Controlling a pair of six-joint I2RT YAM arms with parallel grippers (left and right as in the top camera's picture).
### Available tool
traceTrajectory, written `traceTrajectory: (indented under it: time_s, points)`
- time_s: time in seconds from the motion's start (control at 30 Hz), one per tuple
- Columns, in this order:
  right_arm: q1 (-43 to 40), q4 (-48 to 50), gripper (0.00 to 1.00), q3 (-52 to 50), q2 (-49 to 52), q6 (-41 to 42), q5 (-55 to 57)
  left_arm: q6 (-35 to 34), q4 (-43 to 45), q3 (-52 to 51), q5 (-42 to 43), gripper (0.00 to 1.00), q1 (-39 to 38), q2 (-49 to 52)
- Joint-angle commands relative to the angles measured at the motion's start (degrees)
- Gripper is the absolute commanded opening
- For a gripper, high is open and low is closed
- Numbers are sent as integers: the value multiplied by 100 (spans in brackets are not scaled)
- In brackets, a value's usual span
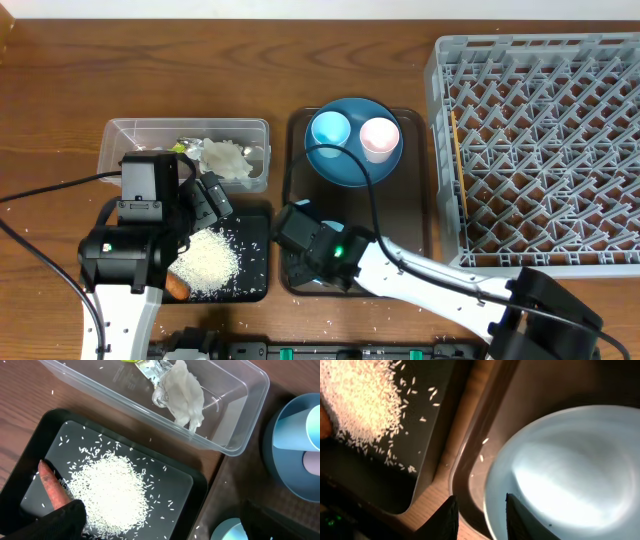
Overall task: Sort waste into correct bins and load items into the dishwasher rack
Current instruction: 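Pinch the white bowl's rim with the right gripper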
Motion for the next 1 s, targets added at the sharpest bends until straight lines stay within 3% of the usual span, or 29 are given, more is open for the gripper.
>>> traceTrajectory:
  time_s: [0.0,0.53,0.73,0.97]
  points:
    - [105,-2,30,81,96,-79,61,52,-15,68,37,100,35,7]
    - [240,-192,30,74,437,-83,254,52,-15,68,35,100,35,7]
    - [243,-264,11,74,444,-83,275,52,-15,68,35,100,35,7]
    - [223,-280,4,81,433,-87,151,52,-15,68,35,99,35,7]
